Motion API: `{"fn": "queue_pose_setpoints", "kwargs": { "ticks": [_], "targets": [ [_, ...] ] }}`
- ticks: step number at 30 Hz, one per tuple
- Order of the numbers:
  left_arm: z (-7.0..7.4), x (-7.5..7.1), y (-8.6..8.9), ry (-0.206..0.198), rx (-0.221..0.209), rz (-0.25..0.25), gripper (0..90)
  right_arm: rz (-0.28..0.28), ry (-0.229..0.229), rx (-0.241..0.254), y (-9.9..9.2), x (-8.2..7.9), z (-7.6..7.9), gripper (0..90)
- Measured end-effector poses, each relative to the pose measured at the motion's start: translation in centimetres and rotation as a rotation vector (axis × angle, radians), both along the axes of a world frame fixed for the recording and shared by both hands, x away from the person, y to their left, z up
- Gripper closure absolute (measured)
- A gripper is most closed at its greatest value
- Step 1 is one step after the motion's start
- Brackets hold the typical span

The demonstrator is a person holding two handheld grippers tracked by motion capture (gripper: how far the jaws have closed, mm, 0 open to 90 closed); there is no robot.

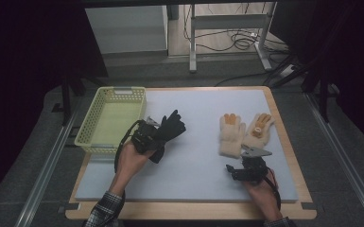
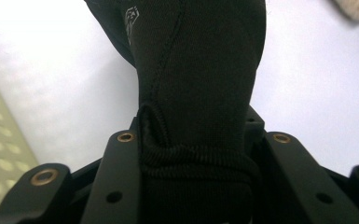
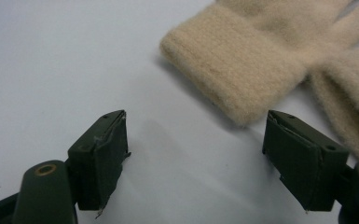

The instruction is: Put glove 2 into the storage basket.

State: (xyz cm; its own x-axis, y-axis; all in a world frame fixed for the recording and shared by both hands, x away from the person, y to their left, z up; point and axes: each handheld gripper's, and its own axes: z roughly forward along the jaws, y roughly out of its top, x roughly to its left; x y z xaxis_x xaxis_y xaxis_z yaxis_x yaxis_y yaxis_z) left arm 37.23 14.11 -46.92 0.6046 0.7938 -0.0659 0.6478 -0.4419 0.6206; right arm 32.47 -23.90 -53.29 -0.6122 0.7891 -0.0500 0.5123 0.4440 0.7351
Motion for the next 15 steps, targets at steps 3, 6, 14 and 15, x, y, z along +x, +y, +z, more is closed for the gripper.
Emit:
{"fn": "queue_pose_setpoints", "kwargs": {
  "ticks": [3, 6, 14, 15],
  "targets": [
    [0.7, 0.3, 0.5, -0.01, -0.003, 0.011, 63.4, 0.0, 0.0, 0.001, 0.0, 0.0, 0.0, 21.8],
    [1.7, 0.6, 1.2, -0.034, 0.005, 0.033, 62.9, 0.0, 0.0, 0.0, 0.0, 0.0, 0.0, 21.8],
    [4.2, 1.7, 3.8, -0.064, 0.008, 0.094, 62.7, -0.001, -0.001, 0.002, 0.0, 0.0, 0.0, 21.8],
    [4.4, 1.9, 4.0, -0.065, 0.005, 0.102, 62.6, -0.001, -0.001, 0.002, 0.0, 0.0, 0.0, 21.8]
  ]
}}
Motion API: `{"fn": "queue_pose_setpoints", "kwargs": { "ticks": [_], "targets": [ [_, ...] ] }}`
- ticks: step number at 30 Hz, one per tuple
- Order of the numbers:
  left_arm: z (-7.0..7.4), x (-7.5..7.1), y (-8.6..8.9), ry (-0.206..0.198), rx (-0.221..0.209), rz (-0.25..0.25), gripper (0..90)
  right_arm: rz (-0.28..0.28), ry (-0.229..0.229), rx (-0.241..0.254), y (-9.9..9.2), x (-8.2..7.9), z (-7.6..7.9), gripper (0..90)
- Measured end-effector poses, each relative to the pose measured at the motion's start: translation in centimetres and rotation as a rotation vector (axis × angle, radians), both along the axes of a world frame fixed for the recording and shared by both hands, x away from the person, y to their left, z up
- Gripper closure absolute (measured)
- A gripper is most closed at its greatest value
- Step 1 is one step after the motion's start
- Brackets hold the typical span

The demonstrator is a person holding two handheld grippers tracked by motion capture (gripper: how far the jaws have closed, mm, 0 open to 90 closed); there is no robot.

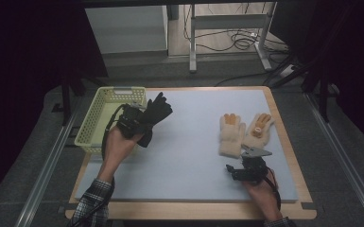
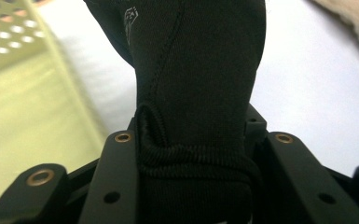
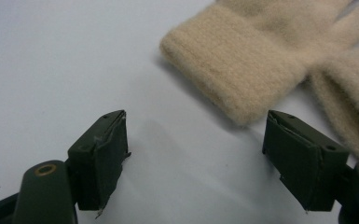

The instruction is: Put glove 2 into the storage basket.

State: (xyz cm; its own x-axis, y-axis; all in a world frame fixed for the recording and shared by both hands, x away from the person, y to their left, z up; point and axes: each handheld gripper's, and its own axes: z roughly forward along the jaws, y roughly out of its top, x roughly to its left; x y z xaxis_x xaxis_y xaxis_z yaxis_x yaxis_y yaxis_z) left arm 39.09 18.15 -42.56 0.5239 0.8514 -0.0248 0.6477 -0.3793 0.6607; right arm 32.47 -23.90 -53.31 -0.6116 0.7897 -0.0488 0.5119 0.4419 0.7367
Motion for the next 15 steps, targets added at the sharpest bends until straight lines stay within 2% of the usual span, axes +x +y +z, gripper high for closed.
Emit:
{"fn": "queue_pose_setpoints", "kwargs": {
  "ticks": [7, 15],
  "targets": [
    [1.5, 1.2, 2.8, -0.02, 0.014, 0.071, 62.7, 0.0, 0.0, 0.001, 0.0, 0.0, 0.0, 21.8],
    [1.6, 2.2, 6.4, -0.027, 0.035, 0.15, 62.7, 0.0, 0.0, 0.001, 0.0, 0.0, 0.0, 21.7]
  ]
}}
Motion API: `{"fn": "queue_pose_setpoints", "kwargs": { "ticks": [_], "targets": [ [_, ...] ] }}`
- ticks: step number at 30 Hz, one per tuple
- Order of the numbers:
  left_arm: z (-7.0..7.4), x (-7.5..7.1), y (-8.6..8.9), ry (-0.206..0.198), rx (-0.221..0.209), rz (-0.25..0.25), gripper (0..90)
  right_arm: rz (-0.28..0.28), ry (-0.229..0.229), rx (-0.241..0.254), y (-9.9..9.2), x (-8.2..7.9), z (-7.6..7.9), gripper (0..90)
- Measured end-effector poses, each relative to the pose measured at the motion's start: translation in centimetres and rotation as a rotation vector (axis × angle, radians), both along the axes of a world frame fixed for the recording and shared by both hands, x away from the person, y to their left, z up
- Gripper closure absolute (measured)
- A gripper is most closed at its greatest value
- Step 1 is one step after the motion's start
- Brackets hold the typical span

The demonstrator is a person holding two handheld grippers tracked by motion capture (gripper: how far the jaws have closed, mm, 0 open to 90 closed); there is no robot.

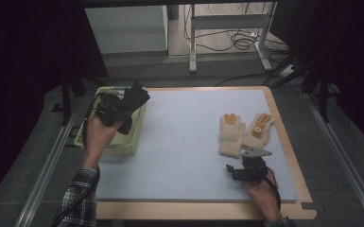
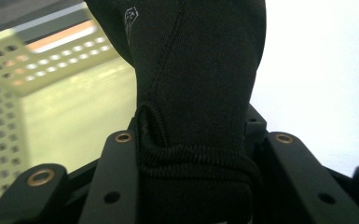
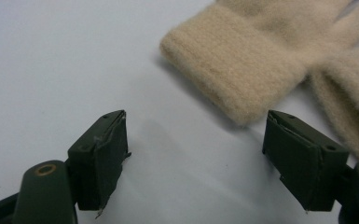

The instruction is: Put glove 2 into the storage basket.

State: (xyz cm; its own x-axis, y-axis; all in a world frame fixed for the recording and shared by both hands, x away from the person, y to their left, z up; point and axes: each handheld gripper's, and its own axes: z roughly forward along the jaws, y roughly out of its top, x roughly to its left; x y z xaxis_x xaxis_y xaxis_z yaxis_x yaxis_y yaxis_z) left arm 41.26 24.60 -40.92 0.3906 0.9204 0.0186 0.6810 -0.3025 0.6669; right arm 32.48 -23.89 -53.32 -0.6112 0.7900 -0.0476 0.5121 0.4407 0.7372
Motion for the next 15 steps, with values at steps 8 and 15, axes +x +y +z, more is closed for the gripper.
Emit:
{"fn": "queue_pose_setpoints", "kwargs": {
  "ticks": [8, 15],
  "targets": [
    [-1.8, 1.5, 4.4, 0.018, 0.013, 0.088, 62.1, 0.001, 0.001, 0.0, 0.0, 0.0, 0.0, 21.7],
    [-3.9, 3.0, 6.2, 0.098, 0.045, 0.145, 61.4, 0.001, 0.0, -0.001, 0.0, 0.0, 0.0, 21.8]
  ]
}}
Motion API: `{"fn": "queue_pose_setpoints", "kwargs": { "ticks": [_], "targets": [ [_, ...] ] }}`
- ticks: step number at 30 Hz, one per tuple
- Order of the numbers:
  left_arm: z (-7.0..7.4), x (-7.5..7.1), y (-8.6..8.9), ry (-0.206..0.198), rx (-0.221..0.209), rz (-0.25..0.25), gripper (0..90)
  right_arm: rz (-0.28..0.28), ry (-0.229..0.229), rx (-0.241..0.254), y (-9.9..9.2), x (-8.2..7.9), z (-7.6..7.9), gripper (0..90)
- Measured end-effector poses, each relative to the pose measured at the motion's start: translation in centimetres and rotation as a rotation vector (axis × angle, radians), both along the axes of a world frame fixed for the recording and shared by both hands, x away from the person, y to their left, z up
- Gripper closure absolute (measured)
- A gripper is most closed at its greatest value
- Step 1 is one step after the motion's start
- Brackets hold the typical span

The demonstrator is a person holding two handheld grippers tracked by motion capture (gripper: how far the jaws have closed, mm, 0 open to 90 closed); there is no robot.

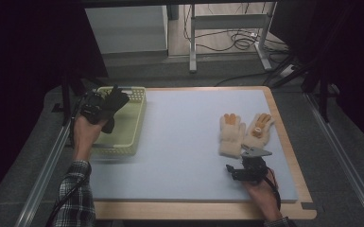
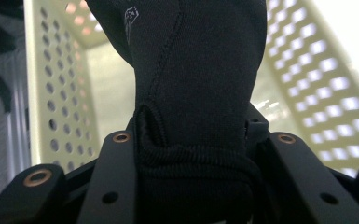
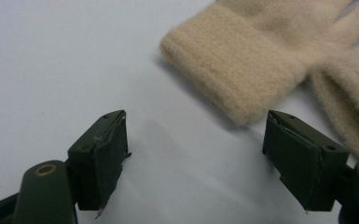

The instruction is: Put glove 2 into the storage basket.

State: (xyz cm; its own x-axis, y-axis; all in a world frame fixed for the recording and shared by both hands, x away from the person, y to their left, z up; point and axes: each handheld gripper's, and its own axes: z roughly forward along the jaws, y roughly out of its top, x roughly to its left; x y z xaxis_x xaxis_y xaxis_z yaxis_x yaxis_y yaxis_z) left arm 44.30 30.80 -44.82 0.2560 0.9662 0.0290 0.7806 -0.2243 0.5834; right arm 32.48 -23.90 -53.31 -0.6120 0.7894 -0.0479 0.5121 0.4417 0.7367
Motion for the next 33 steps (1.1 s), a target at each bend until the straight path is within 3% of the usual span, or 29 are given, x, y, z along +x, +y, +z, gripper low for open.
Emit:
{"fn": "queue_pose_setpoints", "kwargs": {
  "ticks": [9, 11, 19, 21, 24, 27, 29, 33],
  "targets": [
    [-2.9, 2.4, 1.1, 0.155, 0.051, 0.05, 59.6, 0.0, 0.0, 0.001, 0.0, 0.0, 0.0, 21.7],
    [-3.4, 3.0, 1.1, 0.186, 0.087, 0.05, 58.8, 0.0, 0.001, 0.001, 0.0, 0.0, 0.0, 21.7],
    [-4.8, 4.6, 1.1, 0.251, 0.155, 0.089, 53.7, 0.0, 0.0, 0.001, 0.0, 0.0, 0.0, 21.7],
    [-5.0, 4.7, 1.1, 0.266, 0.18, 0.094, 47.6, 0.001, 0.0, 0.001, 0.0, 0.0, 0.0, 21.6],
    [-5.1, 4.6, 1.1, 0.271, 0.205, 0.09, 30.8, 0.001, 0.0, 0.001, 0.0, 0.0, 0.0, 21.6],
    [-4.8, 4.4, 1.2, 0.277, 0.167, 0.077, 21.9, 0.001, 0.0, 0.001, 0.0, 0.0, 0.0, 21.6],
    [-4.7, 4.1, 1.1, 0.286, 0.154, 0.07, 10.1, 0.001, 0.001, 0.001, 0.0, 0.0, 0.0, 21.6],
    [-4.1, 3.6, 1.2, 0.279, 0.124, 0.049, 4.4, 0.001, 0.001, 0.001, 0.0, 0.0, 0.0, 21.6]
  ]
}}
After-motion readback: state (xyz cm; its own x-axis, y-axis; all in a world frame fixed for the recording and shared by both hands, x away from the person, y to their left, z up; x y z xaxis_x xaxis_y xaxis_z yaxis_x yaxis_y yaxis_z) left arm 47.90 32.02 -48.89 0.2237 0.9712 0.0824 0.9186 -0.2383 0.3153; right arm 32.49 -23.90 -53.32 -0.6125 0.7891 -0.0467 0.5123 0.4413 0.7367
